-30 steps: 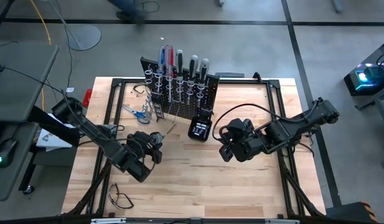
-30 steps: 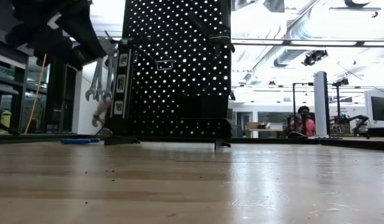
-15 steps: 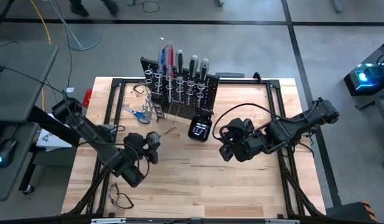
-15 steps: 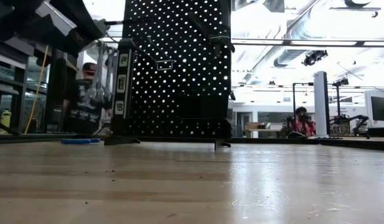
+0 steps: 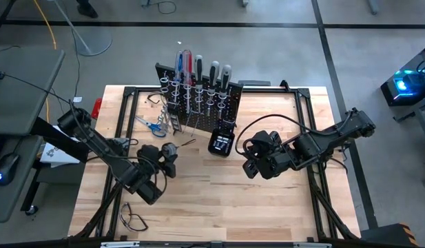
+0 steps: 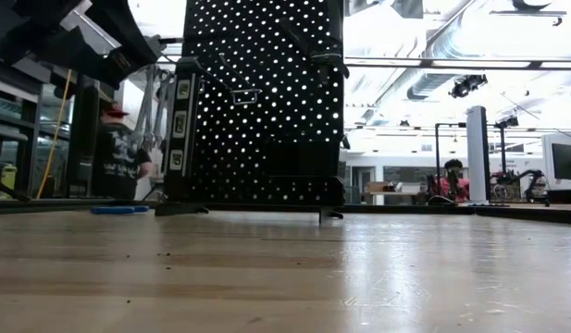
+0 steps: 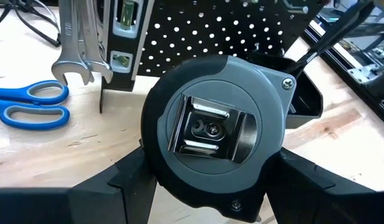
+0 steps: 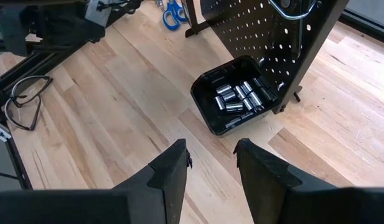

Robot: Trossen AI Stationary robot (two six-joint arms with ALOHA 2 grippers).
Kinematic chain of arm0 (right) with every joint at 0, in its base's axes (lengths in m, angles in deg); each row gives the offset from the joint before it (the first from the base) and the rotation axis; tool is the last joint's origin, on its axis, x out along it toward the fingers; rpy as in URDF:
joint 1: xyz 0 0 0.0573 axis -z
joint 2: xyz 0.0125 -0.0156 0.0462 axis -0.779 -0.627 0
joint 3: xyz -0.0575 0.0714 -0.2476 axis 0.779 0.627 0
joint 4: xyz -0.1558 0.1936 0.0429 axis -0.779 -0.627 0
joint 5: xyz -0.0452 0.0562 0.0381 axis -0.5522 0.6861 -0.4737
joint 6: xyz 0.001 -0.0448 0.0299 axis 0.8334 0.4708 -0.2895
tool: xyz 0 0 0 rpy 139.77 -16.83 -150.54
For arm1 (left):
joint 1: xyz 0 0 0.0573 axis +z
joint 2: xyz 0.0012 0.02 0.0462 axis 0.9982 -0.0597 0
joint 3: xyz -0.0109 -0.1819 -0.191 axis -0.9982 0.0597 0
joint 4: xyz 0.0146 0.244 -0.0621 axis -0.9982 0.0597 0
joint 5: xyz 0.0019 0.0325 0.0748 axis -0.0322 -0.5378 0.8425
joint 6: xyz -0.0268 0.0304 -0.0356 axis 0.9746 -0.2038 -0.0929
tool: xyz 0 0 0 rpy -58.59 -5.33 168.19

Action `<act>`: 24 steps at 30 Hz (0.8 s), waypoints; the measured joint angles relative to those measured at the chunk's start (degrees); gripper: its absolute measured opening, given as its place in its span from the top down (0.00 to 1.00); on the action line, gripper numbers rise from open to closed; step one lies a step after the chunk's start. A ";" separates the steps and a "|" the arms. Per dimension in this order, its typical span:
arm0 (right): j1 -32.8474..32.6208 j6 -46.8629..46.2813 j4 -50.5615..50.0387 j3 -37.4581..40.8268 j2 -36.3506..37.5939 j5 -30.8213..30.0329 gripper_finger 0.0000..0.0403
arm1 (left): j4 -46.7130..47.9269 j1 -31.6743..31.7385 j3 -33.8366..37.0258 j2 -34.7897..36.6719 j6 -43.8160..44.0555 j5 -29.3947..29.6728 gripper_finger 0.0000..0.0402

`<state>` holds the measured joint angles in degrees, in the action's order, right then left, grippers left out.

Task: Hang tools onto peg board
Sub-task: Hang the gray tape measure on the pegboard

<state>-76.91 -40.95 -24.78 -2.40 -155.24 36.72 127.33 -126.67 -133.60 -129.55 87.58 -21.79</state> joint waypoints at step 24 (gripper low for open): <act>0.00 -0.44 -0.44 0.00 0.00 0.00 0.67 | 4.72 3.12 0.04 0.53 6.94 1.29 0.42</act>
<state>-76.91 -41.39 -25.22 -2.40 -155.24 36.72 132.05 -123.55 -133.55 -129.02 94.52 -20.51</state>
